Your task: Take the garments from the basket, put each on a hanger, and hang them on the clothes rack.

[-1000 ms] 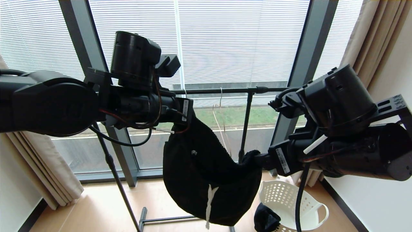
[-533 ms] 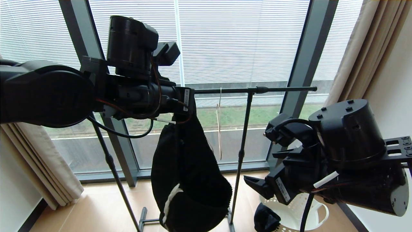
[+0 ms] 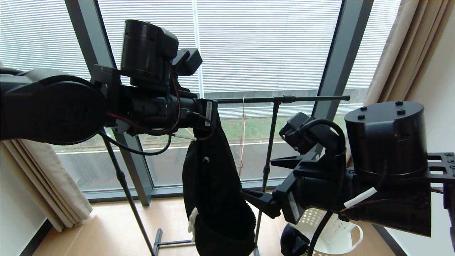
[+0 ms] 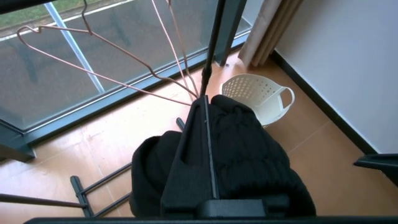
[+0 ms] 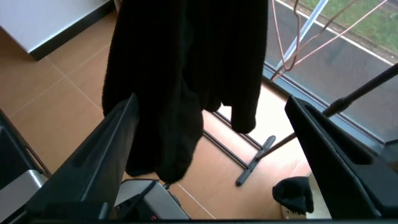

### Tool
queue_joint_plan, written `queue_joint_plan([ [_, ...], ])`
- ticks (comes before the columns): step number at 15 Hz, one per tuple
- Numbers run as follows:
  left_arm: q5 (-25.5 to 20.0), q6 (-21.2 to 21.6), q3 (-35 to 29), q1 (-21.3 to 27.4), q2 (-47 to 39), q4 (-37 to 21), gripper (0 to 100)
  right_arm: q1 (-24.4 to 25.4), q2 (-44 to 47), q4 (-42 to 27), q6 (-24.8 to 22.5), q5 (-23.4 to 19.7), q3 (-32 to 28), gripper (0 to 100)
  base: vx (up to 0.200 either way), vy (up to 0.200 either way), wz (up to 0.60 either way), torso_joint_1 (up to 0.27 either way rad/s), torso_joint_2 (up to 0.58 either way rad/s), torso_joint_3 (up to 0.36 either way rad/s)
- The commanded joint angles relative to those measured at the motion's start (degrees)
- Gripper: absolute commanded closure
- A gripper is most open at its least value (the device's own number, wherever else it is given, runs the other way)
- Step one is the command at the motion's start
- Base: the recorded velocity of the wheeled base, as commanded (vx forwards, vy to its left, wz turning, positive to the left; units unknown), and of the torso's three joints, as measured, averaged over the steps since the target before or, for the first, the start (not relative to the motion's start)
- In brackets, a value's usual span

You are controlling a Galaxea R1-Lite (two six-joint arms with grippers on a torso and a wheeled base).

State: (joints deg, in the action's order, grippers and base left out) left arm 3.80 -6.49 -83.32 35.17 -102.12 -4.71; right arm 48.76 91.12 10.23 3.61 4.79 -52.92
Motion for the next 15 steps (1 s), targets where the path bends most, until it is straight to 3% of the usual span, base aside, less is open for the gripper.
queue_joint_plan([
  [1,0.06,-0.02,-0.09,0.6,0.34,-0.04,100,0.46,4.06,1.64,0.0,0.22,-0.17,0,0.0,0.0,0.0,0.0,0.0,0.0],
  [11,-0.02,-0.02,1.06,0.51,1.93,-0.04,100,-2.36,7.84,2.16,0.17,0.75,2.12,0,0.0,0.0,0.0,0.0,0.0,0.0],
  [12,-0.02,-0.02,1.06,0.51,1.93,-0.04,100,-2.36,8.19,2.25,0.17,0.66,2.47,100,0.0,0.0,0.0,0.0,0.0,0.0],
  [15,-0.02,-0.02,1.85,0.51,2.1,-0.04,100,-2.36,9.25,2.43,0.26,0.66,2.56,100,0.0,0.0,0.0,0.0,0.0,0.0],
])
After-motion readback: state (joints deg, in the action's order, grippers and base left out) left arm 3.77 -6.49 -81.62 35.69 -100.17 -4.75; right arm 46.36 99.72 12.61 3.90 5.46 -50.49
